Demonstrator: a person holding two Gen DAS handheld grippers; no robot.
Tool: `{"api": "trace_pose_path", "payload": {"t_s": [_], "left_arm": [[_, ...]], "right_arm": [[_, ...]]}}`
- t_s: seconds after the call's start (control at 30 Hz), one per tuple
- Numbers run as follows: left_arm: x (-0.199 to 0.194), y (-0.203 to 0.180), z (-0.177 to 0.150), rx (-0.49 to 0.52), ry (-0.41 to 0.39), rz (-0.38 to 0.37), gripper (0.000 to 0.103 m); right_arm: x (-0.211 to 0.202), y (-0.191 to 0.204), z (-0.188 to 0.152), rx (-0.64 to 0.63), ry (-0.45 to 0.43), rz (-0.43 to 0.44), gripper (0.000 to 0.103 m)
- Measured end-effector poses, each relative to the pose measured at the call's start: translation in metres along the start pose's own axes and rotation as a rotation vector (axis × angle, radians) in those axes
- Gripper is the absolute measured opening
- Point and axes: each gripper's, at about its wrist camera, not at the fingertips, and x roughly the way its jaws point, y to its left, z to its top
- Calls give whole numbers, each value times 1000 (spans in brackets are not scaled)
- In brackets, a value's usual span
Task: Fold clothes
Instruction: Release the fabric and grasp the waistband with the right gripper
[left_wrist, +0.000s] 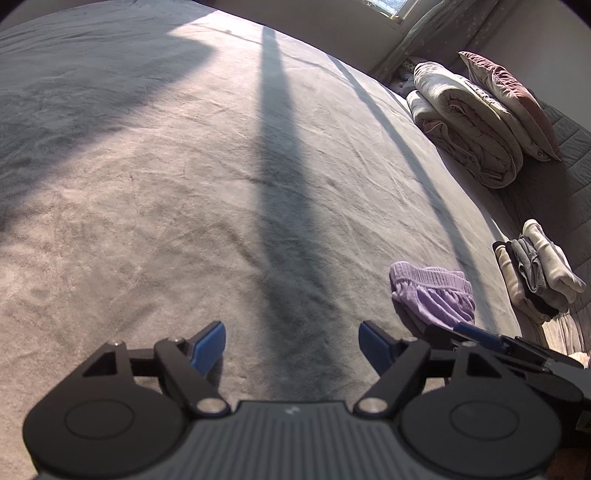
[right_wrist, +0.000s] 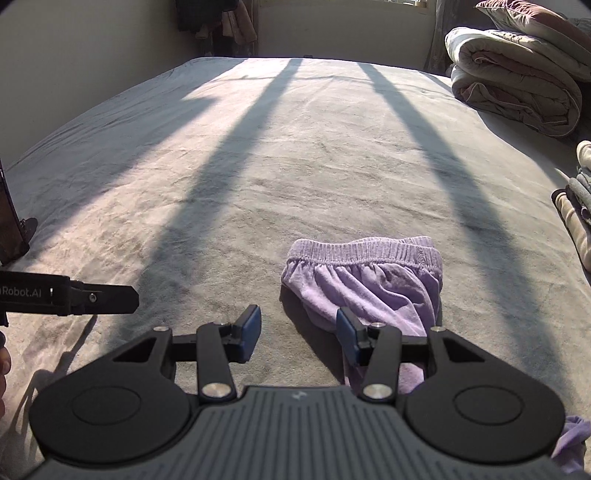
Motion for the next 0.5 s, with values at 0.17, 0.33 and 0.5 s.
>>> {"api": "trace_pose_path", "payload": {"t_s": [0.17,0.33,0.5], "left_arm": [[0,10,4,-15,3,-12,80],[0,16,5,-26,10,-38,80],[0,23,6,-57,22,-75,80]], "right_arm": [[29,8,14,-9,-14,-18,50],[54,2,17,40,4,-58,43],[45,-5,11,107,-7,4,6]]}}
